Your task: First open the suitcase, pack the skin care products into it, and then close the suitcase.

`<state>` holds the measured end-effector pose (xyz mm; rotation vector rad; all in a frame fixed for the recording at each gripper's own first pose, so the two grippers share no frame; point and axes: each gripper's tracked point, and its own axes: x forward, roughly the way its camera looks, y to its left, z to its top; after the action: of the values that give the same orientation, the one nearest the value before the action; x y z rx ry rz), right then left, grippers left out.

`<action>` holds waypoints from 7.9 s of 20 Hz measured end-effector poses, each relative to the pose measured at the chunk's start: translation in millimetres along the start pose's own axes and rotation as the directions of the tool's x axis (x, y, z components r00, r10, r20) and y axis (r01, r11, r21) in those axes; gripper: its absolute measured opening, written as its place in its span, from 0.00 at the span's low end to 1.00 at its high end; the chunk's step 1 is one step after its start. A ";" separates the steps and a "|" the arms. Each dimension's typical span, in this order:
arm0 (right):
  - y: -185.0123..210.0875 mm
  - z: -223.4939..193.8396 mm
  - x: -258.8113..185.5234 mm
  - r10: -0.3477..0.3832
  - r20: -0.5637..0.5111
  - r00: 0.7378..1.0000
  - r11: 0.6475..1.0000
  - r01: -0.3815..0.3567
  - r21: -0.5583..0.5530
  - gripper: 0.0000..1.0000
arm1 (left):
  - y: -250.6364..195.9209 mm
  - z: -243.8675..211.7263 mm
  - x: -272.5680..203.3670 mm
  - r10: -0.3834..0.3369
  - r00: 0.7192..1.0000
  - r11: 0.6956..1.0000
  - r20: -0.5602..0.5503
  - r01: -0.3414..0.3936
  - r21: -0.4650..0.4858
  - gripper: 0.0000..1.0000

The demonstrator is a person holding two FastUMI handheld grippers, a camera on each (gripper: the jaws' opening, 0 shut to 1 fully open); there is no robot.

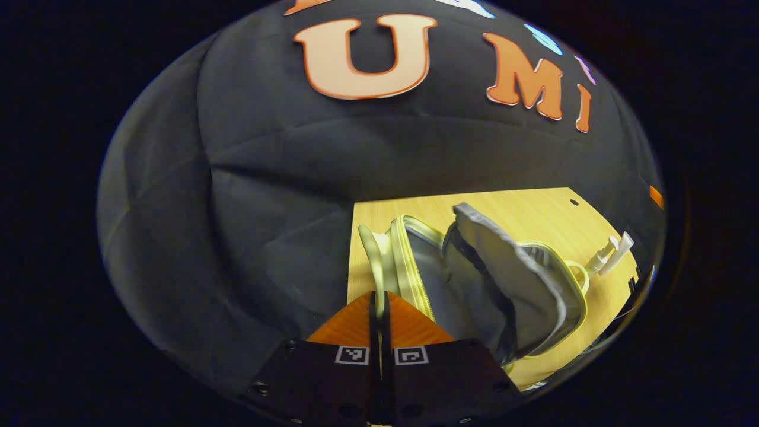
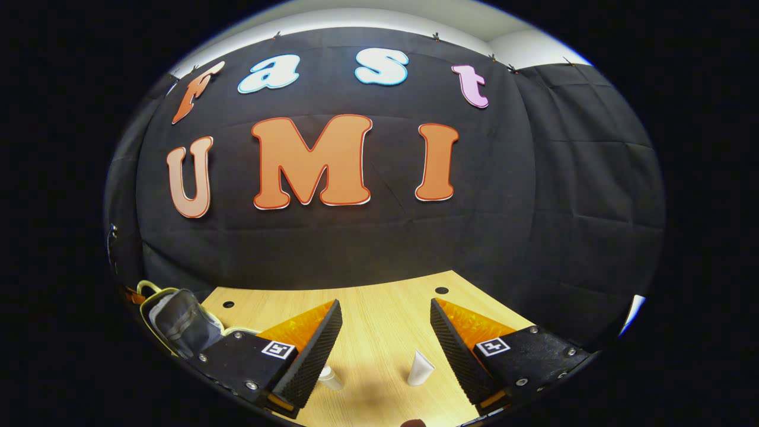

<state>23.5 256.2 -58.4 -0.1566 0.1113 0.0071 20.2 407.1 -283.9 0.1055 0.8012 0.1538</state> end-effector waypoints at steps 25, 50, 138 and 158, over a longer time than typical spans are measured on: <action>11.2 -30.5 2.7 0.029 -0.050 0.998 0.999 -0.031 -0.042 0.95 | 78.3 -98.8 53.1 0.131 0.991 0.986 -0.034 -0.134 -0.097 0.99; -115.8 -77.7 71.8 0.238 -0.134 0.962 0.969 -0.245 -0.032 0.95 | -456.9 17.8 -74.7 -0.030 0.915 0.996 0.402 -0.008 0.094 0.99; -48.2 -223.0 69.4 0.285 -0.466 0.838 0.943 -0.332 -0.020 0.41 | -323.1 -0.4 -57.9 -0.034 0.998 0.999 0.060 0.036 -0.026 0.57; -42.2 -168.3 -18.0 0.224 -0.424 0.877 0.974 -0.189 0.123 0.41 | -285.7 -101.9 61.1 -0.157 0.805 0.975 -0.572 0.218 0.040 0.58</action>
<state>-12.2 188.3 -215.0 -0.0650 0.5781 0.1829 16.3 140.5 -441.0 0.0777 1.4149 -0.0538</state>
